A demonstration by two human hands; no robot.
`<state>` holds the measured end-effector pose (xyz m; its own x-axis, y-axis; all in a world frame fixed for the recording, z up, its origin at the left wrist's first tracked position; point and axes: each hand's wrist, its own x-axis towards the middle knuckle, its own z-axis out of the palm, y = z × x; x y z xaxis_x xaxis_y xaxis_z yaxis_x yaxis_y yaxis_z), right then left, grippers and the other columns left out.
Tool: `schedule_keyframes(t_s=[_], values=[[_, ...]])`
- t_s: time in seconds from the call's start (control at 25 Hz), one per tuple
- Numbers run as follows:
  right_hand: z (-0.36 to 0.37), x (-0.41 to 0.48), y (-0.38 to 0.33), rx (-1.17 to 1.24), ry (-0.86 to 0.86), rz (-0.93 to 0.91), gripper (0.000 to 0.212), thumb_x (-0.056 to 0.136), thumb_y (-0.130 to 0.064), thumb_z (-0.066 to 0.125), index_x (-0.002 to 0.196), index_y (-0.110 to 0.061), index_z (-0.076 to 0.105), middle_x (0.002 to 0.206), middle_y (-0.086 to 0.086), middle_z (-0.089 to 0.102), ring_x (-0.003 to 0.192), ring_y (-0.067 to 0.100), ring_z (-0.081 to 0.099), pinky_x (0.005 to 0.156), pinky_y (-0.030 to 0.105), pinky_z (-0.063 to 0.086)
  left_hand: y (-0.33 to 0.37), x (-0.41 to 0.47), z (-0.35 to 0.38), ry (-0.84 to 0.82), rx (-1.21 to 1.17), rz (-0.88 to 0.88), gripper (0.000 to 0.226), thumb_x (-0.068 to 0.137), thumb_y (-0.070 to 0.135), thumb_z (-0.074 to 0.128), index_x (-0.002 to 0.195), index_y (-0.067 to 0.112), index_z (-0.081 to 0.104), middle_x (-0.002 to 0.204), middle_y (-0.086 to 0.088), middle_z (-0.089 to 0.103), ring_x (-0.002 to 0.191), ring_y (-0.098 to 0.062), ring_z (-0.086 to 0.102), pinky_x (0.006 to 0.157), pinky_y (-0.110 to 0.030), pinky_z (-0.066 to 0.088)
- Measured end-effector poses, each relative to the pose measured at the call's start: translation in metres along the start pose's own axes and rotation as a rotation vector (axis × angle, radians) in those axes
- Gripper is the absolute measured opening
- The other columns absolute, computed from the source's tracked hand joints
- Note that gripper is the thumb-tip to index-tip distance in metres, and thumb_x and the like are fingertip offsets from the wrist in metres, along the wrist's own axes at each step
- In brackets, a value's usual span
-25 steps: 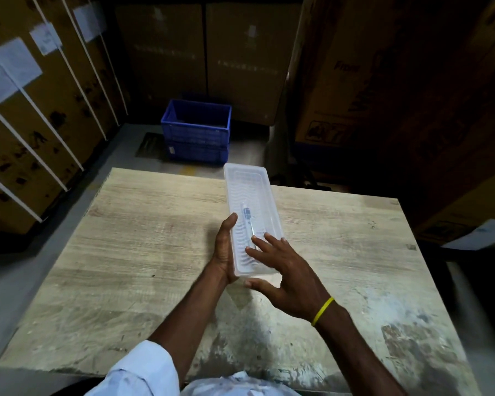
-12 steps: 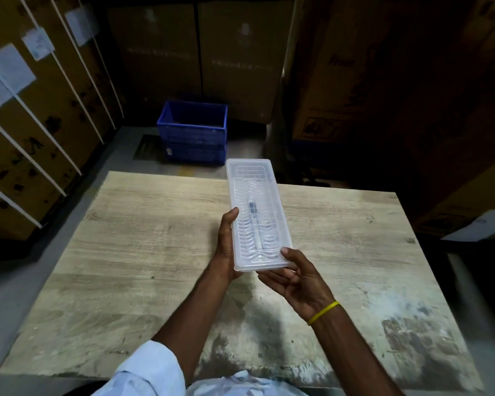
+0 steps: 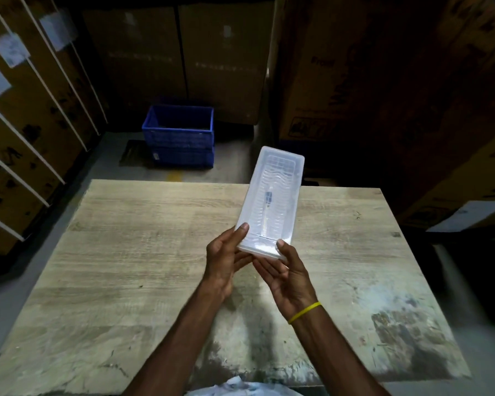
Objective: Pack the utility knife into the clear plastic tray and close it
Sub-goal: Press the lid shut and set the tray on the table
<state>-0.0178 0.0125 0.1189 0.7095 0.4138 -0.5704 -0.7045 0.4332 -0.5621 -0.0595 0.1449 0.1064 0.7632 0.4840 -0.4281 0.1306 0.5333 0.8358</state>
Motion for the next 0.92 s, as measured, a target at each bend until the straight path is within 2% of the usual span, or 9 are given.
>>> schedule_keyframes(t_s=[0.08, 0.2, 0.28, 0.36, 0.44, 0.56, 0.64, 0.76, 0.92], values=[[0.0, 0.0, 0.007, 0.016, 0.001, 0.021, 0.054, 0.071, -0.016, 0.082, 0.119, 0.0, 0.063, 0.108, 0.027, 0.072, 0.099, 0.034, 0.073, 0.102, 0.046, 0.051, 0.005, -0.003, 0.001, 0.054, 0.01, 0.03, 0.021, 0.085, 0.029, 0.077, 0.092, 0.01, 0.08, 0.089, -0.015, 0.079, 0.084, -0.029, 0.077, 0.069, -0.033, 0.062], [-0.003, 0.001, 0.01, -0.017, -0.009, 0.054, 0.065, 0.058, -0.021, 0.085, 0.117, -0.003, 0.065, 0.106, 0.023, 0.074, 0.096, 0.031, 0.073, 0.1, 0.044, 0.052, 0.007, -0.008, -0.007, 0.093, 0.028, 0.022, 0.024, 0.082, 0.027, 0.08, 0.091, 0.005, 0.081, 0.099, -0.026, 0.078, 0.093, -0.04, 0.076, 0.079, -0.042, 0.064], [-0.007, 0.001, 0.008, -0.091, -0.015, 0.086, 0.058, 0.058, -0.023, 0.083, 0.112, -0.006, 0.068, 0.101, 0.017, 0.075, 0.092, 0.029, 0.072, 0.094, 0.04, 0.054, 0.008, -0.009, -0.016, 0.084, 0.049, -0.014, 0.026, 0.081, 0.025, 0.08, 0.094, 0.002, 0.08, 0.101, -0.03, 0.076, 0.096, -0.045, 0.074, 0.085, -0.048, 0.063], [-0.01, 0.002, 0.002, -0.134, -0.035, 0.092, 0.046, 0.065, -0.02, 0.081, 0.108, -0.008, 0.068, 0.092, 0.012, 0.075, 0.082, 0.026, 0.071, 0.08, 0.037, 0.056, 0.01, -0.011, -0.028, 0.046, 0.085, -0.062, 0.031, 0.079, 0.024, 0.081, 0.097, -0.002, 0.078, 0.104, -0.034, 0.074, 0.096, -0.049, 0.073, 0.083, -0.051, 0.063], [-0.011, 0.011, -0.013, -0.105, -0.018, 0.08, 0.034, 0.077, -0.018, 0.076, 0.107, -0.006, 0.066, 0.087, 0.01, 0.073, 0.076, 0.024, 0.071, 0.073, 0.037, 0.058, 0.011, -0.017, -0.043, -0.045, 0.139, -0.109, 0.04, 0.069, 0.031, 0.086, 0.093, -0.001, 0.08, 0.102, -0.034, 0.074, 0.086, -0.045, 0.075, 0.078, -0.049, 0.064], [-0.013, 0.028, -0.047, -0.044, 0.032, 0.031, 0.05, 0.073, -0.024, 0.08, 0.117, -0.007, 0.063, 0.104, 0.014, 0.065, 0.098, 0.032, 0.065, 0.092, 0.05, 0.054, 0.011, -0.03, -0.062, -0.202, 0.203, -0.126, 0.064, 0.041, 0.048, 0.095, 0.085, 0.003, 0.082, 0.092, -0.027, 0.076, 0.075, -0.034, 0.076, 0.068, -0.042, 0.063], [-0.017, 0.036, -0.069, -0.04, 0.112, -0.013, 0.051, 0.073, -0.031, 0.081, 0.113, -0.005, 0.064, 0.1, 0.014, 0.062, 0.098, 0.033, 0.063, 0.093, 0.052, 0.054, 0.01, -0.036, -0.071, -0.22, 0.201, -0.127, 0.077, 0.028, 0.054, 0.097, 0.085, 0.003, 0.082, 0.087, -0.022, 0.078, 0.073, -0.03, 0.076, 0.061, -0.037, 0.061], [-0.021, 0.043, -0.088, -0.078, 0.179, -0.067, 0.051, 0.073, -0.039, 0.079, 0.105, -0.003, 0.065, 0.092, 0.014, 0.063, 0.088, 0.032, 0.065, 0.089, 0.048, 0.056, 0.01, -0.036, -0.075, -0.204, 0.181, -0.142, 0.076, 0.021, 0.056, 0.097, 0.077, 0.007, 0.083, 0.077, -0.014, 0.078, 0.064, -0.023, 0.075, 0.054, -0.032, 0.058], [-0.017, 0.049, -0.085, -0.118, 0.227, -0.19, 0.04, 0.079, -0.03, 0.077, 0.106, -0.003, 0.065, 0.084, 0.011, 0.068, 0.078, 0.029, 0.067, 0.087, 0.051, 0.055, 0.011, -0.033, -0.077, -0.169, 0.128, -0.158, 0.073, 0.025, 0.055, 0.097, 0.081, 0.009, 0.084, 0.084, -0.012, 0.079, 0.07, -0.023, 0.076, 0.058, -0.032, 0.059]])
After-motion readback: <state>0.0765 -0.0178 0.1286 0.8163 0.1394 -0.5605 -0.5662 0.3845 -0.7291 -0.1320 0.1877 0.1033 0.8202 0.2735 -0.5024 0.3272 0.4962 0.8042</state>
